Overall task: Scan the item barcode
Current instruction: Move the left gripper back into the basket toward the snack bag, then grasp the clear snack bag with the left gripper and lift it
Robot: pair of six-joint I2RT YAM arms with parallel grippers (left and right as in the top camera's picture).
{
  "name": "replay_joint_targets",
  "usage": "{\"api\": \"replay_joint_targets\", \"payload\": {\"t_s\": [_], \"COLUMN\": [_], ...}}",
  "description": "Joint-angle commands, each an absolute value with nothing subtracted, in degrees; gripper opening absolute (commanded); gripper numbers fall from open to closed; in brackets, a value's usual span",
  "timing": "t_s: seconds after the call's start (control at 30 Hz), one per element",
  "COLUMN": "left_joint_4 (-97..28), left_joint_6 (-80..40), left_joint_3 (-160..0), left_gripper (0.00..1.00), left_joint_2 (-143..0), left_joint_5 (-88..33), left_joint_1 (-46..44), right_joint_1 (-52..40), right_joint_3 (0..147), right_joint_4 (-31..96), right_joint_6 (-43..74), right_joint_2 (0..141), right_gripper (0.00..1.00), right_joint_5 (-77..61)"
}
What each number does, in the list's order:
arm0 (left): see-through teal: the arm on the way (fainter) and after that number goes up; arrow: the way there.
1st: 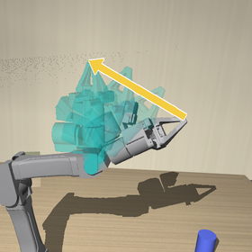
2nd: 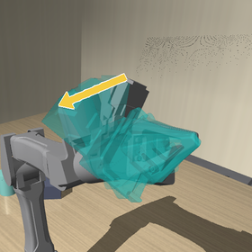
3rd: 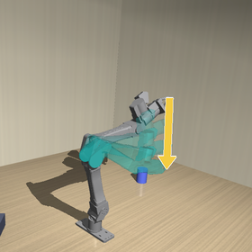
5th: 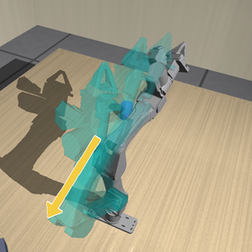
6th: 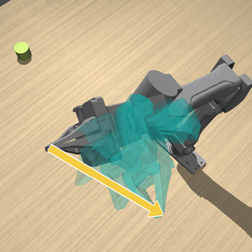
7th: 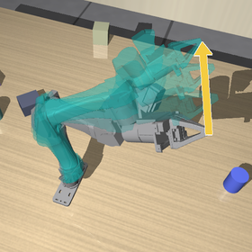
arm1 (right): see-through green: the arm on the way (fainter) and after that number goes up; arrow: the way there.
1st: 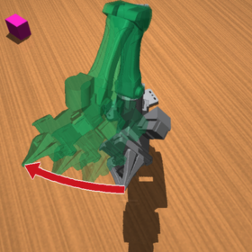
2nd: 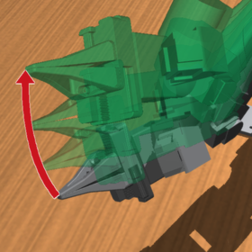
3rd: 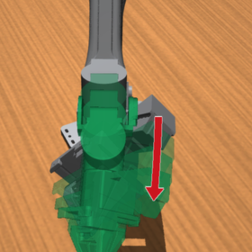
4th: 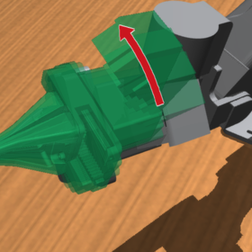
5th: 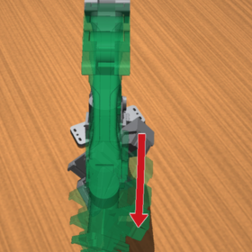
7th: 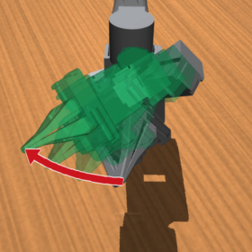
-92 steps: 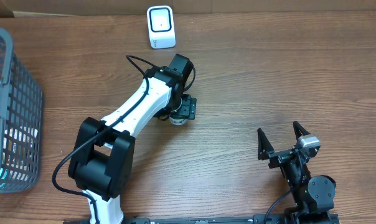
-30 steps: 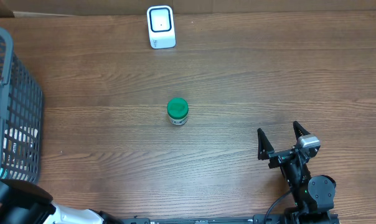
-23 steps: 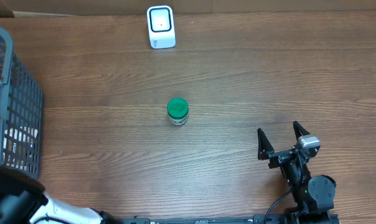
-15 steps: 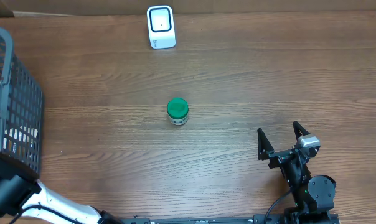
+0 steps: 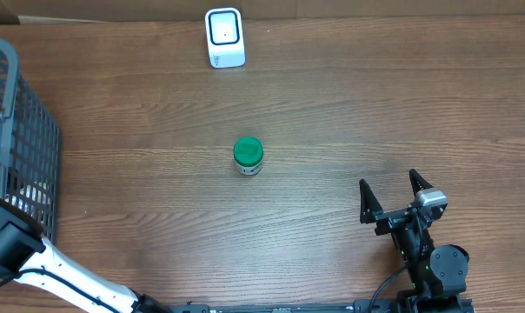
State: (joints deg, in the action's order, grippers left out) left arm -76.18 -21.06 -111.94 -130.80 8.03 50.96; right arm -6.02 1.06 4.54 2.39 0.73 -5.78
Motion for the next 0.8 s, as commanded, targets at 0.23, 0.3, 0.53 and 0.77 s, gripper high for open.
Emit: {"api": "replay_joint_targets", "payload": {"t_s": [0.23,0.3,0.53,0.77], "left_joint_4": [-76.51,-77.01,-82.19,-92.44], "left_joint_6": [-21.65,-21.65,-21.82,-21.93], "left_joint_3": [-111.77,-112.01,-118.06,-135.06], "left_gripper": [0.35,0.33,0.19,0.19], "left_joint_2": [-132.84,-132.84,-132.73,-131.85], "left_joint_5": [9.39,9.39,9.17,8.88], "left_joint_1": [50.17,50.19,50.17,50.15], "right_joint_1": [-5.80,-5.80,-5.80,-5.80], "right_joint_3": [0.47,0.47,0.47,0.47], "right_joint_4": [4.29,4.29,4.29,4.29], "right_joint_6": [2.57,2.57,2.57,2.59], "right_joint_2": [0.16,0.16,0.16,0.16], "right_gripper": [1.00,1.00,1.00,1.00], "right_joint_5": [-6.07,-6.07,-6.07,-6.07]}}
